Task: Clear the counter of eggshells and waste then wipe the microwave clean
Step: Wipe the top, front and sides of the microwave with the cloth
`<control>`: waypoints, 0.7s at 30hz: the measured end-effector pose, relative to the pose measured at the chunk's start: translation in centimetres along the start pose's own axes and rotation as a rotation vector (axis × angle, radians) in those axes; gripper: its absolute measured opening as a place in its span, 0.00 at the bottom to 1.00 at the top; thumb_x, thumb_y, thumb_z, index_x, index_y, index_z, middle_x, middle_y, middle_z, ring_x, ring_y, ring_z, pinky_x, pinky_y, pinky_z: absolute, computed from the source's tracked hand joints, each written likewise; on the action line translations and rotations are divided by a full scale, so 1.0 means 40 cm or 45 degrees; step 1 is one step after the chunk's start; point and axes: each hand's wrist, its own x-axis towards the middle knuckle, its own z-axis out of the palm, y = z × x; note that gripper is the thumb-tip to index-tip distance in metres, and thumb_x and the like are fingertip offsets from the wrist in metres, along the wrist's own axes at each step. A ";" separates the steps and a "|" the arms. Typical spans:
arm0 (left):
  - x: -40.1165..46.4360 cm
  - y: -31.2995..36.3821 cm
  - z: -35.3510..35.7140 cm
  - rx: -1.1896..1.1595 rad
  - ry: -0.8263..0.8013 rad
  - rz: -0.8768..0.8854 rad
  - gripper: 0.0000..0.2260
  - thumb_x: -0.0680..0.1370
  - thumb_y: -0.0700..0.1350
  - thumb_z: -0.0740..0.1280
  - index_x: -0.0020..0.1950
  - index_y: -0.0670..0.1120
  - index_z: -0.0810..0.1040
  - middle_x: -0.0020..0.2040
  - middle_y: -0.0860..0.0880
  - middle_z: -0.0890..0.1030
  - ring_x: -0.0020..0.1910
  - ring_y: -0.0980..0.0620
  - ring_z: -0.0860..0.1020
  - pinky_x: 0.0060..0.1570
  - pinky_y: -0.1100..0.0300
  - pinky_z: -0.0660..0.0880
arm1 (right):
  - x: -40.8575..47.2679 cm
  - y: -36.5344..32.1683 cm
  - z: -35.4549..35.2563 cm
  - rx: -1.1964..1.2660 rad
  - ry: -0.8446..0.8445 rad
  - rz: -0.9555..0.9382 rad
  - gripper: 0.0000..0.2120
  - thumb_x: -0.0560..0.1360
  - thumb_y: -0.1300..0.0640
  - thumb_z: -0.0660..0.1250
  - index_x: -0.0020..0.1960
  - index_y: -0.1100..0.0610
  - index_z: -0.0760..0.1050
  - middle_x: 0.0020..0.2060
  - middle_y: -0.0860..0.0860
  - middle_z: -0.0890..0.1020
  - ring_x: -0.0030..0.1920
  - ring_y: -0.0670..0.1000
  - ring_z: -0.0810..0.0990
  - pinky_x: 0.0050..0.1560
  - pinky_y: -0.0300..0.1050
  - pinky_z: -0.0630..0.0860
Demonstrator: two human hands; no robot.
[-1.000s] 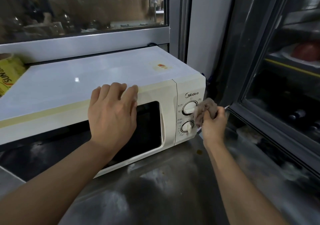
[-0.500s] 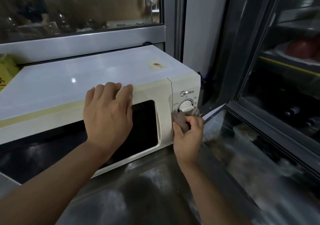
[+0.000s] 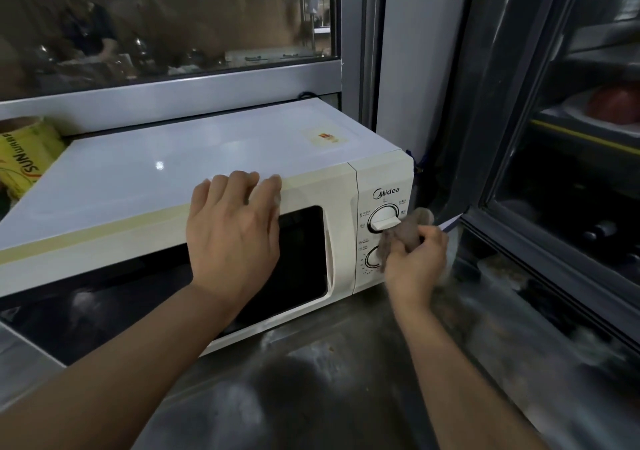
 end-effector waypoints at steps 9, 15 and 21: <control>-0.004 0.000 0.004 -0.015 -0.008 -0.020 0.12 0.75 0.41 0.62 0.57 0.44 0.78 0.51 0.42 0.79 0.47 0.39 0.74 0.52 0.48 0.66 | -0.130 0.011 0.015 -0.040 -0.032 -0.473 0.04 0.72 0.68 0.67 0.47 0.68 0.77 0.46 0.61 0.77 0.54 0.60 0.76 0.55 0.53 0.74; -0.003 -0.003 0.007 -0.028 0.016 0.000 0.12 0.75 0.40 0.63 0.57 0.43 0.78 0.50 0.41 0.79 0.46 0.39 0.74 0.50 0.48 0.67 | -0.175 0.055 0.058 0.038 0.128 -0.396 0.11 0.68 0.75 0.68 0.50 0.71 0.78 0.45 0.64 0.77 0.50 0.55 0.75 0.56 0.30 0.66; -0.002 -0.005 0.006 -0.007 0.021 0.021 0.12 0.75 0.41 0.63 0.57 0.43 0.78 0.49 0.41 0.79 0.45 0.40 0.74 0.50 0.48 0.67 | -0.204 0.076 0.081 0.114 0.201 -0.155 0.12 0.69 0.73 0.68 0.53 0.70 0.78 0.48 0.66 0.78 0.47 0.57 0.79 0.50 0.27 0.66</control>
